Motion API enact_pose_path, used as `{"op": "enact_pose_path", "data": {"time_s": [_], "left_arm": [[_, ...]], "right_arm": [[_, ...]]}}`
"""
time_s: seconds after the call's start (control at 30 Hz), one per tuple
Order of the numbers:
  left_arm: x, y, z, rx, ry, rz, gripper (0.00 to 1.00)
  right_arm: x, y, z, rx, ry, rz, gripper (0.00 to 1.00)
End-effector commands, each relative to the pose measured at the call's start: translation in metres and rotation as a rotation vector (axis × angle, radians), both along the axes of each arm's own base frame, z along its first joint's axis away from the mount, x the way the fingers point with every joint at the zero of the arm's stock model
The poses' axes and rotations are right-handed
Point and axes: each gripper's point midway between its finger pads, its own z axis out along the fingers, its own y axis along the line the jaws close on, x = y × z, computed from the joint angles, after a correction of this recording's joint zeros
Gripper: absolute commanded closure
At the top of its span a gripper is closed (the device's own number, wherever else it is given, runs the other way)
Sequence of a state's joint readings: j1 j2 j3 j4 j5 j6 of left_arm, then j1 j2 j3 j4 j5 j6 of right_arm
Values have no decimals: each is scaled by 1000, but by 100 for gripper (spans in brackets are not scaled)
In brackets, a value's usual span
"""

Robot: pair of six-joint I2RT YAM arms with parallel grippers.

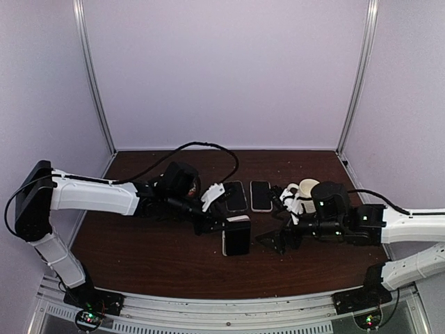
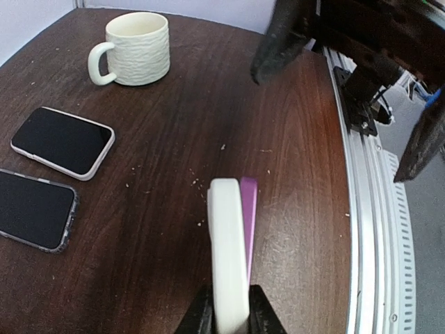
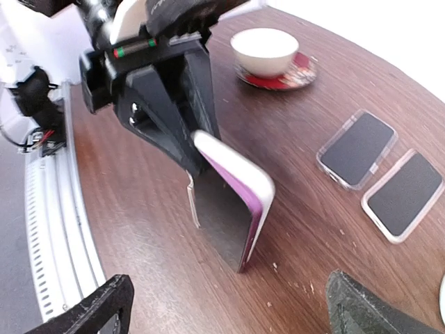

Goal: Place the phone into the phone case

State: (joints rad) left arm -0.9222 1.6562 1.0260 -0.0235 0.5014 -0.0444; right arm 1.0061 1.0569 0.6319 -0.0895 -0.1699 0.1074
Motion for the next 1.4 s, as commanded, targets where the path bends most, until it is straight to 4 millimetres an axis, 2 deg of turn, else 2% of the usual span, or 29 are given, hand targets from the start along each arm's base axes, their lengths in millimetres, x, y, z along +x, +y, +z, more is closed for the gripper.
{"op": "enact_pose_path", "data": {"time_s": [0.0, 0.2, 0.43, 0.47, 0.63, 0.73, 0.9, 1.03, 1.1, 1.17, 1.27, 1.37], "left_arm": [[-14, 3, 13, -38, -198, -143, 100], [-18, 12, -1, 29, -225, -179, 100], [-20, 8, 1, 29, -238, -231, 100], [-20, 7, 0, 37, -237, -238, 100], [-25, 4, 4, 30, -237, -295, 100], [-27, 3, 7, 16, -246, -314, 100], [-26, 2, 8, -20, -232, -328, 100], [-24, 0, 12, -60, -209, -323, 100], [-23, -2, 12, -71, -204, -319, 90], [-20, -3, 10, -72, -202, -292, 70], [-11, 0, 6, -75, -220, -233, 57], [-8, 5, 3, -79, -229, -194, 49]], "right_arm": [[-14, 26, 31, 138, -104, 271, 0], [13, 43, 22, 147, -99, 356, 3], [17, 48, -12, 37, -169, 451, 12], [19, 49, -15, 34, -175, 451, 16], [24, 56, -27, -3, -190, 483, 50], [26, 60, -28, -2, -191, 497, 64], [29, 64, -28, 4, -185, 508, 82], [29, 68, -31, 25, -162, 510, 89], [32, 69, -31, 30, -159, 497, 92], [35, 69, -29, 30, -169, 482, 95], [38, 68, -29, 23, -182, 464, 96], [43, 67, -28, 11, -191, 440, 97]]}}
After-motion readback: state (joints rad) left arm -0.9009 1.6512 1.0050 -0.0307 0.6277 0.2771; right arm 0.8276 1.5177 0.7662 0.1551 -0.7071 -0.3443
